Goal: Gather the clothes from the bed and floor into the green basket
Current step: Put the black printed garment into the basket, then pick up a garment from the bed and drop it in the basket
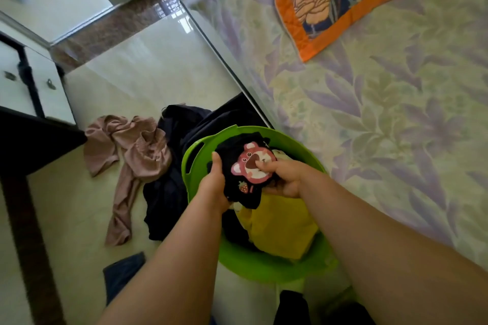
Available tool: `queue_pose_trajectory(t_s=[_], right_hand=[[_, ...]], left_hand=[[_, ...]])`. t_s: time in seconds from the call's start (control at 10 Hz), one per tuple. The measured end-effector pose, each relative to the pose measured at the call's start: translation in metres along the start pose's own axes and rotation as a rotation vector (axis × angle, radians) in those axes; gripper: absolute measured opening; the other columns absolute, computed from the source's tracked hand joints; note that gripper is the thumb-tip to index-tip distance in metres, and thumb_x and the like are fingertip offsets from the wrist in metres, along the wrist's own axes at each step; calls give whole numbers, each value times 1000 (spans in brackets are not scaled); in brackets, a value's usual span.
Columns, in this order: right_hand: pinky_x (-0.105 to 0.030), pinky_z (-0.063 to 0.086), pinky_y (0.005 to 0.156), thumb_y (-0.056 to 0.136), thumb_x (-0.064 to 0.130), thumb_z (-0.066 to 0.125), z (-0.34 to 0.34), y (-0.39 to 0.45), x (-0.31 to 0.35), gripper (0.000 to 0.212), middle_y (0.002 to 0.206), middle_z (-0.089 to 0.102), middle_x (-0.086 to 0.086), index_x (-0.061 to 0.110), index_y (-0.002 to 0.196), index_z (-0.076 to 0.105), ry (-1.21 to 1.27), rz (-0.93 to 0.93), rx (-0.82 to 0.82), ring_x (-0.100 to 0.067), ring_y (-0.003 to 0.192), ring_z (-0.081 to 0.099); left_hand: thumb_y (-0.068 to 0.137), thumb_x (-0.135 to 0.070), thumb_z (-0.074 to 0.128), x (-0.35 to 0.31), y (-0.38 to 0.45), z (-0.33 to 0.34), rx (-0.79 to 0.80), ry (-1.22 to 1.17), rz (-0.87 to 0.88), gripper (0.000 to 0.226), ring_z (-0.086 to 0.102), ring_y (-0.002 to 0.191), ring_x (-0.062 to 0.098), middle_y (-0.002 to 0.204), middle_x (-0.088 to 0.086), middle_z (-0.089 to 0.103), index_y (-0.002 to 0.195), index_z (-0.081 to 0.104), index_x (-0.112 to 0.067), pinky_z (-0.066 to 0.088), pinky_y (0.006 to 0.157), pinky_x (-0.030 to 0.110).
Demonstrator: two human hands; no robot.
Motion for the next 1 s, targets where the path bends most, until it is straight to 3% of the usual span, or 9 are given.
queue_pose_trajectory(t_s=[0.1, 0.2, 0.3, 0.4, 0.5, 0.6, 0.7, 0.8, 1.0], right_hand=[[-43, 51, 95, 95, 10, 57, 8, 13, -1, 39, 132, 56, -15, 5, 133, 50, -7, -48, -48, -29, 109, 57], [-42, 45, 100, 97, 17, 55, -2, 26, -9, 48, 145, 42, -11, 6, 142, 40, -130, -82, -214, -31, 127, 47], [-40, 45, 96, 96, 22, 56, -7, 25, -10, 57, 150, 37, -10, 11, 147, 33, -176, -112, -224, -32, 132, 42], [-37, 44, 88, 97, 21, 55, -24, 21, -5, 51, 146, 42, -8, 13, 144, 38, -170, -150, -190, -30, 130, 44], [-35, 42, 79, 93, 19, 54, -43, 4, 10, 11, 111, 56, -5, 27, 99, 59, -143, -194, -172, -24, 101, 55], [-35, 39, 68, 89, 17, 55, -82, -20, 28, 21, 75, 50, -4, 22, 70, 48, -167, -247, -216, -20, 72, 51], [-43, 46, 75, 83, 17, 56, -128, -50, 41, 20, 88, 59, -21, 6, 100, 61, -94, -347, -281, -28, 82, 60], [-39, 48, 83, 91, 12, 50, -188, -81, 45, 35, 121, 60, -23, 9, 126, 54, 67, -385, -333, -27, 98, 63], [-48, 51, 96, 84, 15, 54, -336, -142, 45, 32, 113, 67, -11, 26, 114, 58, 239, -505, -600, -28, 102, 65]], left_hand=[[81, -67, 58, -7, 1, -6, -179, 19, 68, 65, 67, 90, 31, 100, 8, 69, 108, 61, -8, 56, 79, 41], [91, -52, 55, -4, 7, -9, -301, 132, 100, 52, 61, 98, 30, 103, 10, 61, 109, 57, -3, 52, 91, 41], [94, -48, 51, 3, 2, 10, -202, 188, 137, 57, 54, 123, 38, 131, 18, 57, 129, 53, -3, 46, 103, 48], [93, -47, 51, 5, -7, 43, -160, 238, 155, 58, 52, 125, 36, 137, 14, 54, 134, 51, -7, 44, 105, 48], [93, -51, 48, 3, -17, 81, -82, 349, 150, 50, 56, 95, 24, 116, 5, 60, 130, 52, -17, 46, 95, 42], [97, -44, 48, 3, -37, 136, -28, 390, 236, 40, 48, 70, 13, 79, -5, 49, 120, 56, -12, 45, 93, 42], [97, -43, 47, 16, -61, 201, 61, 482, 260, 49, 53, 81, 19, 77, -6, 49, 126, 56, -4, 45, 94, 43], [97, -43, 45, 35, -80, 258, 169, 591, 281, 50, 53, 89, 20, 92, -1, 54, 131, 53, -8, 45, 91, 42], [98, -36, 48, 101, -146, 397, 380, 673, 291, 42, 51, 103, 22, 127, 9, 58, 133, 51, -13, 42, 93, 44]])
Point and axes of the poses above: each hand's wrist, its own y-axis towards the middle knuckle, its own z-axis out of the palm, x = y × z, the point moved 5 cm from there along y, towards the middle knuckle
